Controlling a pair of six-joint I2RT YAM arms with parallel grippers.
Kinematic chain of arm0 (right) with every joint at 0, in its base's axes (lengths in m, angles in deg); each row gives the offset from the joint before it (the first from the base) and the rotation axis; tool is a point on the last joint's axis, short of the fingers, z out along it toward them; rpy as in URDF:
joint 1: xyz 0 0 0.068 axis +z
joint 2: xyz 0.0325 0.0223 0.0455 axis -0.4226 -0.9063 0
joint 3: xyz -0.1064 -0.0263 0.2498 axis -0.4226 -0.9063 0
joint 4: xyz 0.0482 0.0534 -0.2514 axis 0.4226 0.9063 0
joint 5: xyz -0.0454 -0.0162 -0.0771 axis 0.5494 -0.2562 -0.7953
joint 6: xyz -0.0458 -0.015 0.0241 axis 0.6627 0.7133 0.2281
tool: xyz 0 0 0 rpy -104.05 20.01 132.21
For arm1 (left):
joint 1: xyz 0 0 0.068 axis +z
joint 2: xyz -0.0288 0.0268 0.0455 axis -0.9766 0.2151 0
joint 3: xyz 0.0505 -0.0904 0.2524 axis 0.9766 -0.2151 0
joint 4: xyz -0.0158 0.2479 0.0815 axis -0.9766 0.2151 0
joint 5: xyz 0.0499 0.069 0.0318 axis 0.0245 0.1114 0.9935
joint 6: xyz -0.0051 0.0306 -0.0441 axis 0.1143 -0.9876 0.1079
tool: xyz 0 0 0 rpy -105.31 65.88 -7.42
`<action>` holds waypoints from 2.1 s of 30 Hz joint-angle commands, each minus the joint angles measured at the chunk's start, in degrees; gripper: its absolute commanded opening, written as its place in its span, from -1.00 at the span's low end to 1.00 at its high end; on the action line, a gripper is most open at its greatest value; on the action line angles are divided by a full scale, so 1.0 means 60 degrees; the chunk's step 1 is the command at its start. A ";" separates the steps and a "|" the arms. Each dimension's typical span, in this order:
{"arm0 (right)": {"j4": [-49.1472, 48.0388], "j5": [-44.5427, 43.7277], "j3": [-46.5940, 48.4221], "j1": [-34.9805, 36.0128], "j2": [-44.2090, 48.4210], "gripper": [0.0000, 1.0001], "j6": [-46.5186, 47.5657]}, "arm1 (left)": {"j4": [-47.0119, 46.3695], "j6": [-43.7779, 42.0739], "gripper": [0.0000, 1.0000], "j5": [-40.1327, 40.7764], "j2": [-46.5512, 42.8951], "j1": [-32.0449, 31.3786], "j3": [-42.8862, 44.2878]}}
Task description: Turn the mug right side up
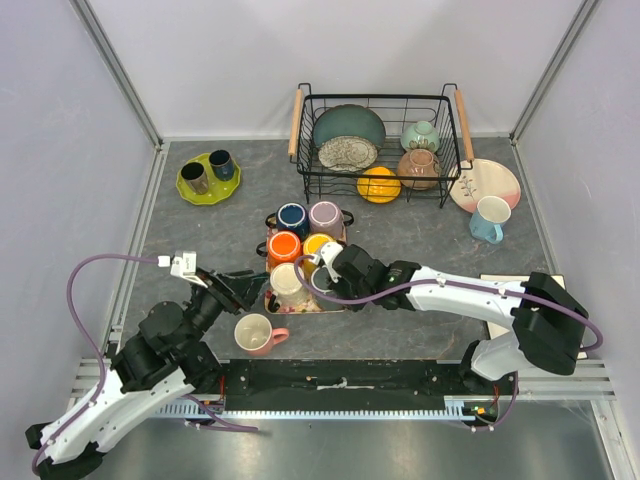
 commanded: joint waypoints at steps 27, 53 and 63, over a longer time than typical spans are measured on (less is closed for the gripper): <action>0.0835 -0.1082 0.1054 0.0017 0.0846 0.46 -0.0396 | 0.0122 -0.0632 0.41 0.0075 -0.0056 0.0044 0.0020; 0.0355 -0.1492 -0.1387 -0.5739 0.5755 0.68 -0.4451 | 0.1778 -0.1527 0.56 -0.3989 0.7531 0.5650 0.4137; -0.0934 -0.1829 -0.2516 -0.5769 0.7498 0.64 -0.4659 | 0.1778 0.0538 0.87 -0.4190 0.7783 0.7486 0.3888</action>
